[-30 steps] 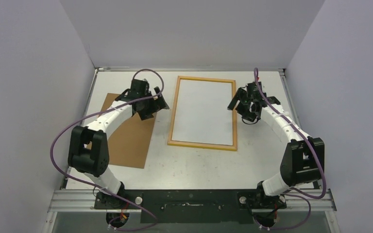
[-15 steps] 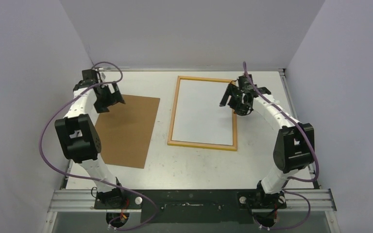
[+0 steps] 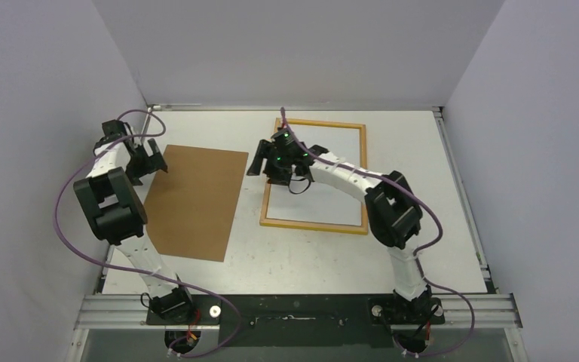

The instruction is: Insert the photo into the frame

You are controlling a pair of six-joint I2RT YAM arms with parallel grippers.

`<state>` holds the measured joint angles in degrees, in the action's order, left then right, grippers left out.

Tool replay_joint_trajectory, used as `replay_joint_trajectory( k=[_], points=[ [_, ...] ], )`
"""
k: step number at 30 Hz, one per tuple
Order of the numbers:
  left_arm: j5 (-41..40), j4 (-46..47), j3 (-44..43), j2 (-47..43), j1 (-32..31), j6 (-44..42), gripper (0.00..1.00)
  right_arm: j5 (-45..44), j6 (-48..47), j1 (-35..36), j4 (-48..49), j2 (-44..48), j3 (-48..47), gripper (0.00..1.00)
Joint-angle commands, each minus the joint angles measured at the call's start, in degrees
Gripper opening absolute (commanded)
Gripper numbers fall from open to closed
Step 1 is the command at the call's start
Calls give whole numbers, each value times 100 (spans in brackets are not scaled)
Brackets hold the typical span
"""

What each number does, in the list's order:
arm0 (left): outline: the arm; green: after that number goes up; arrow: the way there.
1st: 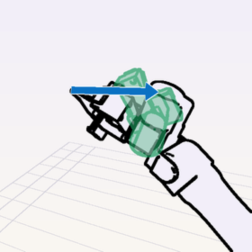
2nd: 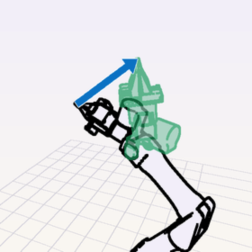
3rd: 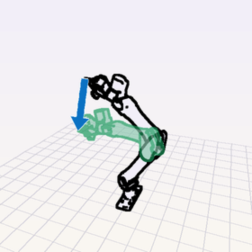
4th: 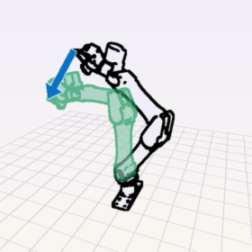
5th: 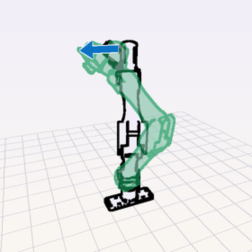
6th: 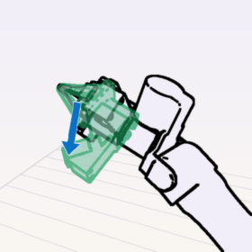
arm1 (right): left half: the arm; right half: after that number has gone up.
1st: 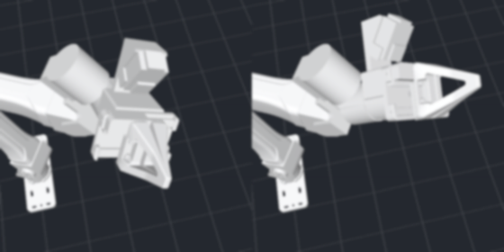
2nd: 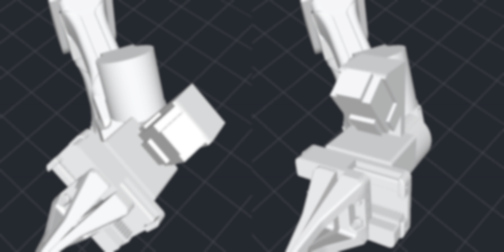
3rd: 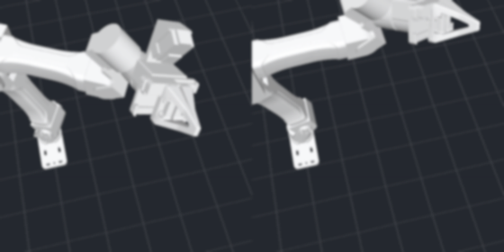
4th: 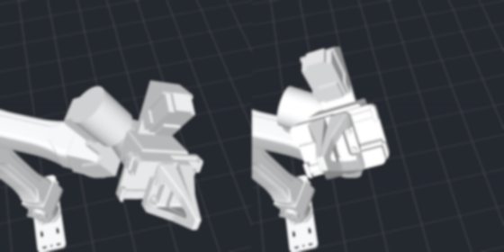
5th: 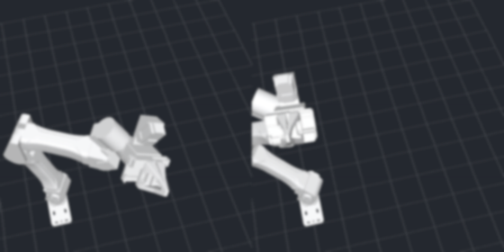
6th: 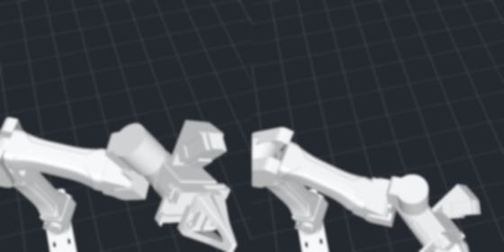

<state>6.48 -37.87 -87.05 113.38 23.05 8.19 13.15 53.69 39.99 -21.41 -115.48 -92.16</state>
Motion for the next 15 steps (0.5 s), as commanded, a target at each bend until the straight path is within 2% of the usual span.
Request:
replay_joint_trajectory(
  k=[1,5,9,12,15],
  points=[
    [-134,410,-242,67,144,-139,94,85,790,473,492,-614,-891,73],
    [444,369,-266,239,316,266,92,-14,1136,752,603,-1044,-1186,73],
    [-190,321,-243,213,317,184,92,-34,1295,884,662,-1328,-1444,72],
    [-578,346,-225,176,319,142,92,-436,1101,1000,-29,-1549,-1859,72],
    [-529,551,-30,136,316,114,92,-823,890,1108,-485,-1687,-2144,71]
  ],
)
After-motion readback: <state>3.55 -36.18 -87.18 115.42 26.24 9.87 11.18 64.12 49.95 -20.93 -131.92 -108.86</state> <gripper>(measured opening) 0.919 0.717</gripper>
